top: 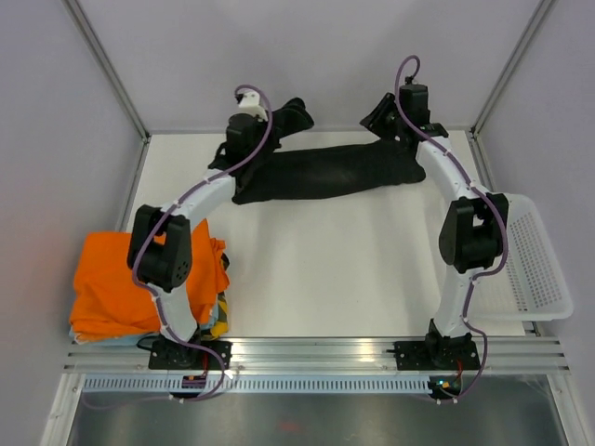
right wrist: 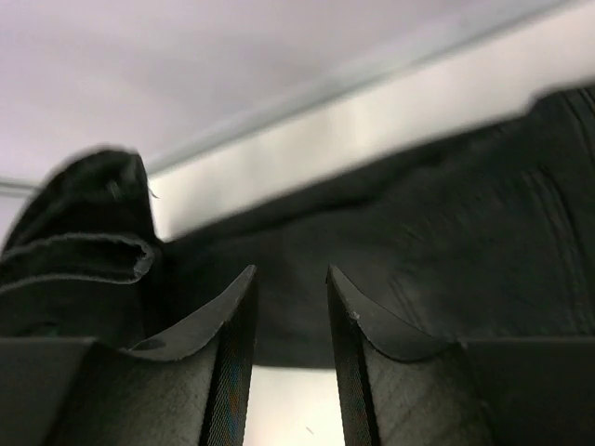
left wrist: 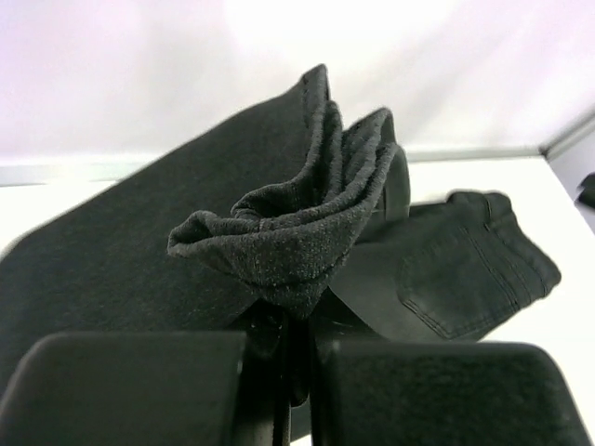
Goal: Fold and stack the trousers
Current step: Fold the trousers
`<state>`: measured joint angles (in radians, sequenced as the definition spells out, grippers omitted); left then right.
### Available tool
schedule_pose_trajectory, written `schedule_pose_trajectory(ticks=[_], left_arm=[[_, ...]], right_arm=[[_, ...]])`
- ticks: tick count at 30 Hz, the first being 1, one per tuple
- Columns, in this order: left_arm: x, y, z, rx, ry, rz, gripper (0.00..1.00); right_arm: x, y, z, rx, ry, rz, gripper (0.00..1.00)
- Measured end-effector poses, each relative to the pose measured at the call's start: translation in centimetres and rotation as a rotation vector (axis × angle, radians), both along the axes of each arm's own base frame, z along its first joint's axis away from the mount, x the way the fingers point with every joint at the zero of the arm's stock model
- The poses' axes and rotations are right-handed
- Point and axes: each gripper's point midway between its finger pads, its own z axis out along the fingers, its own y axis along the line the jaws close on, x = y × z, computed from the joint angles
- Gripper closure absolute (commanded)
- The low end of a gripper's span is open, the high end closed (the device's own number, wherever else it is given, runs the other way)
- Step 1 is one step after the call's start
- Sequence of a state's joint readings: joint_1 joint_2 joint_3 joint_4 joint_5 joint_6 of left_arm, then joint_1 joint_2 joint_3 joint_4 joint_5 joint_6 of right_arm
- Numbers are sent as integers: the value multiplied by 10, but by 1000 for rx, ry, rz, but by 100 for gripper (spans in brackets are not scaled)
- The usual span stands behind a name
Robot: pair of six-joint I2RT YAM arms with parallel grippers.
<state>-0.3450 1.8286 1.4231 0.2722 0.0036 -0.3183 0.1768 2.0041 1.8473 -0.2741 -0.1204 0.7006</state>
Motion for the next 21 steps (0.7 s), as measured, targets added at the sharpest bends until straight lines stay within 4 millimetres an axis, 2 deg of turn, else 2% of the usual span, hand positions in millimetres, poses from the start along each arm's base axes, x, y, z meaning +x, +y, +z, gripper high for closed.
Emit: schedule_pose_trajectory(ticks=[3, 5, 8, 10, 11, 13, 16, 19, 21], left_arm=[[7, -43, -28, 29, 37, 8, 98], [8, -64, -51, 49, 69, 23, 98], [6, -86, -92, 72, 150, 58, 98], [4, -92, -115, 79, 196, 88, 98], [4, -92, -123, 81, 211, 100, 98], [3, -93, -134, 84, 234, 127, 98], [3, -94, -138, 78, 239, 155, 98], [2, -93, -138, 73, 239, 174, 98], [2, -92, -138, 76, 240, 185, 98]], right_arm=[[-16, -14, -41, -32, 114, 24, 58], [-30, -18, -63, -53, 186, 51, 57], [-42, -17, -74, -70, 234, 95, 56], [-46, -14, -76, -68, 238, 123, 50], [-48, -12, -78, -64, 242, 136, 43], [-53, -9, -86, -51, 263, 154, 40], [-59, -3, -96, -7, 298, 169, 37], [-48, 9, -100, 83, 290, 172, 36], [-39, 21, -111, 165, 305, 166, 24]])
